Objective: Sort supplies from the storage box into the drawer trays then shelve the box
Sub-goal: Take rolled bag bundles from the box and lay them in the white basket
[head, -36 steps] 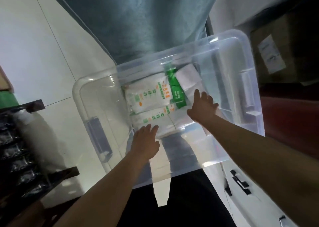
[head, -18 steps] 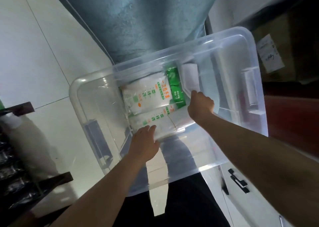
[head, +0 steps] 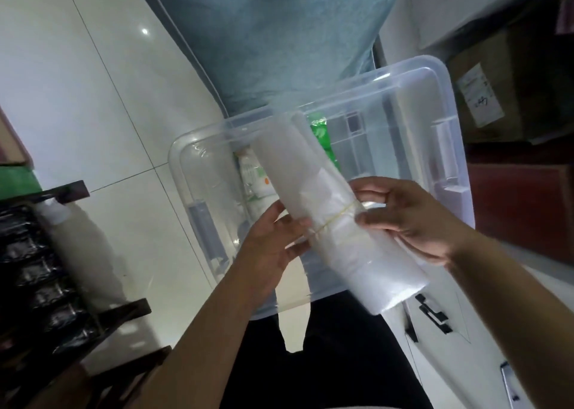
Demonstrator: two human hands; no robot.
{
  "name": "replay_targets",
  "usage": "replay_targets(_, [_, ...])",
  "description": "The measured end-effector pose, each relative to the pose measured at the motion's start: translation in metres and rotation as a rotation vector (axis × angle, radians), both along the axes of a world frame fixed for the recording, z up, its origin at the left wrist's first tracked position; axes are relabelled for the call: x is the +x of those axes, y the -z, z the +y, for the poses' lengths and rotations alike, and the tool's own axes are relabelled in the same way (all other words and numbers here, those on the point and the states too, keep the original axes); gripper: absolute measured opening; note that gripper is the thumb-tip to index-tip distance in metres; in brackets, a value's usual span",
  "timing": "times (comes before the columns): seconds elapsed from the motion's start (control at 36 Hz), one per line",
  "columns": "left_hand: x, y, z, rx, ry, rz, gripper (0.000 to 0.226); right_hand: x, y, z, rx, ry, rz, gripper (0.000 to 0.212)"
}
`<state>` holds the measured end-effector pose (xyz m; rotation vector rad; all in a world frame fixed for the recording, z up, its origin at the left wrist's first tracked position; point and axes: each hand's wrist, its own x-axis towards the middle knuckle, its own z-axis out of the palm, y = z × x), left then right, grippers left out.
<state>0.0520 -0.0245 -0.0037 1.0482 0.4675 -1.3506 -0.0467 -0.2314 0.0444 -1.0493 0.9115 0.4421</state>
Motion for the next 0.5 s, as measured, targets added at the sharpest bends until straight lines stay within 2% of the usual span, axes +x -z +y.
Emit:
replay_targets(0.06, [-0.001,-0.009,0.01,-0.032,-0.054,0.006,0.049,-0.001,-0.006,0.021,0.043,0.103,-0.017,0.043])
replay_targets(0.14, [0.0,-0.019,0.029,-0.002,-0.041,-0.117,0.053,0.004,-0.005,0.054,0.045,0.183,0.011,0.045])
replay_targets(0.25, [0.012,-0.026,0.061,0.123,-0.013,-0.272,0.06,0.015,0.005,0.084,0.067,0.071,0.019,0.044])
replay_targets(0.33, [0.023,-0.031,0.083,0.185,-0.026,-0.309,0.062,0.021,0.023,0.086,0.124,0.058,0.039,0.036])
replay_targets(0.39, [0.03,-0.034,0.094,0.218,-0.053,-0.336,0.065,0.017,0.049,0.079,-0.149,-0.028,0.144,0.03])
replay_targets(0.44, [0.037,-0.037,0.1,0.232,-0.088,-0.367,0.06,0.01,0.078,0.069,-0.533,-0.26,0.263,0.037])
replay_targets(0.5, [0.041,-0.037,0.101,0.239,-0.119,-0.38,0.054,-0.001,0.106,0.064,-0.763,-0.545,0.325,0.047])
